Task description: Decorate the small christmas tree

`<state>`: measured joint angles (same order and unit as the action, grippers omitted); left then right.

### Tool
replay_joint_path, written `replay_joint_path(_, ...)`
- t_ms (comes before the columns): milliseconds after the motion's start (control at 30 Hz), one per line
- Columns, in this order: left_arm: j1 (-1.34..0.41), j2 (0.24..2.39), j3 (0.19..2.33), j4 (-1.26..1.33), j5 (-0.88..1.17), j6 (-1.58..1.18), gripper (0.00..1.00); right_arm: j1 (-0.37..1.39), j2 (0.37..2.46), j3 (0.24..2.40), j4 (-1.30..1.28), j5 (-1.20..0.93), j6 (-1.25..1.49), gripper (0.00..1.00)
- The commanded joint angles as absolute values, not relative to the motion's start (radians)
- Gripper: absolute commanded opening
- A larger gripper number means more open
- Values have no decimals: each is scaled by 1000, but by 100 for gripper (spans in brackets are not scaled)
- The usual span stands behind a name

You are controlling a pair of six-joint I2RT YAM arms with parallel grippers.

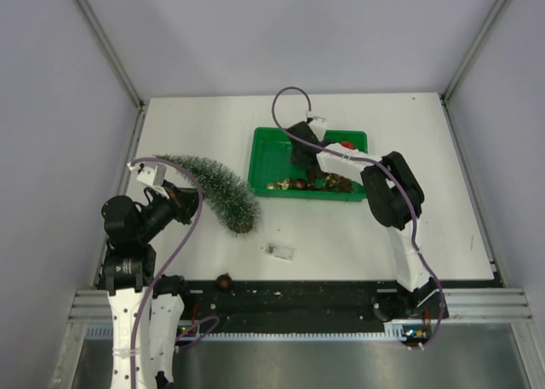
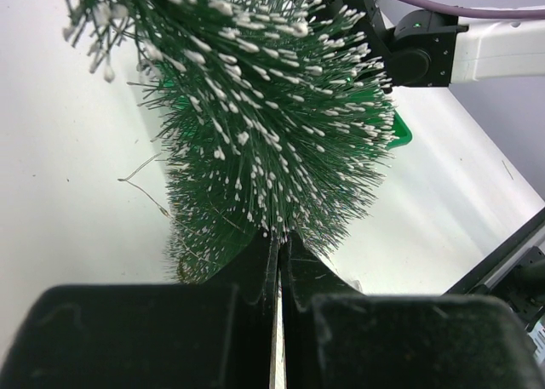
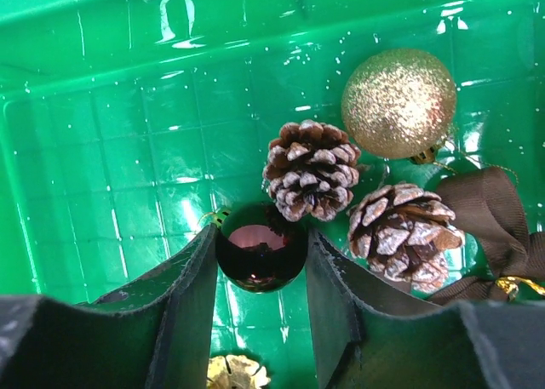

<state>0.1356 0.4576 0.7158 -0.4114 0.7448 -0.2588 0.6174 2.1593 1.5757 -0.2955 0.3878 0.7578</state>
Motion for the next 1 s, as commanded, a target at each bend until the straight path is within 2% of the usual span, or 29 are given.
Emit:
replay_joint_path(0,138,445,704,-380,739,-258,0,617,2024,1523,-246,381,726,29)
replay_joint_path(233,140,443,712,-348,732,-287,0,652,1699,1323,-98,243,697,23)
replay_joint_path(433,138,445,726,-348,742,-285,0,712,1467,1201,23,88,703,23)
replay_joint_path(633,138,445,721,-341,761,-313,0,804,1378,1196,84,-47,698,23)
replay_joint_path(967,138,440,706,-314,790,-347,0,926,1391,1301,60,-136,644,23)
